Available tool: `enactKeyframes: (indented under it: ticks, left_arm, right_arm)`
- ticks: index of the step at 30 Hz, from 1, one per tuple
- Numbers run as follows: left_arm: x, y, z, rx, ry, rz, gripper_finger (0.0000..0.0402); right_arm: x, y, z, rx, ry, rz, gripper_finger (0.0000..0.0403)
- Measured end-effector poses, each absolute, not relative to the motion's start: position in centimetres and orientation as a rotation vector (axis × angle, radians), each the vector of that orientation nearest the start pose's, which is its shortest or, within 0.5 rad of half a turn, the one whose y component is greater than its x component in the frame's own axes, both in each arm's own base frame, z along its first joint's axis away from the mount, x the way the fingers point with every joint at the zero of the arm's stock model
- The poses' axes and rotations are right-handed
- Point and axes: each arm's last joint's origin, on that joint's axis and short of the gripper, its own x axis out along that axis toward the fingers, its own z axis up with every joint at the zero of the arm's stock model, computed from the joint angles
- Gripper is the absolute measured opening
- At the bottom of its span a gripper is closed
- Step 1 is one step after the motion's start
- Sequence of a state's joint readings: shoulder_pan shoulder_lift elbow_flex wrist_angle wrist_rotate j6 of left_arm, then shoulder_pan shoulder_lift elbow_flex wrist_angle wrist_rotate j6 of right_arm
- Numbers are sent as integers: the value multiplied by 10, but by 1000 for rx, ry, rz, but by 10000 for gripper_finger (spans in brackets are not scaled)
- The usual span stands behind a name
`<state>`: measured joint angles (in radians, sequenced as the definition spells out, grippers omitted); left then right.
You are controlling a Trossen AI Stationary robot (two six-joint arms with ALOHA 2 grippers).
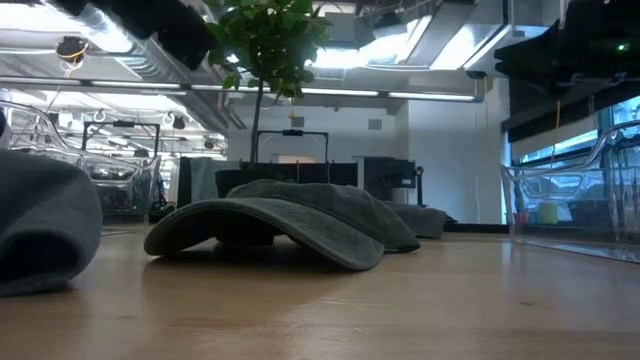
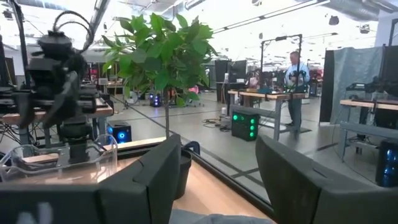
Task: Pick & Place hat
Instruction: Put the bottom gray cap into the left transparent bin
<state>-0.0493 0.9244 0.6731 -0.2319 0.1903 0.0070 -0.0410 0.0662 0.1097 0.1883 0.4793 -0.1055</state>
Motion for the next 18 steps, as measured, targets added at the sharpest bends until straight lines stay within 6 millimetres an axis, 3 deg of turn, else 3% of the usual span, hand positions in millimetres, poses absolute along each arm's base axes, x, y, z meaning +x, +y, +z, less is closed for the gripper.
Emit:
enactKeyframes:
  ticks: [7, 12, 18]
  left_arm:
    - [226, -43, 269, -290, 745, -324, 157]
    - [239, -58, 266, -270, 747, -376, 157]
    - [244, -59, 263, -251, 736, -382, 157]
  right_arm:
    - [91, -17, 203, -2, -112, -521, 209]
    - [92, -17, 195, 39, -41, -519, 209]
    - [92, -17, 195, 59, -52, -519, 209]
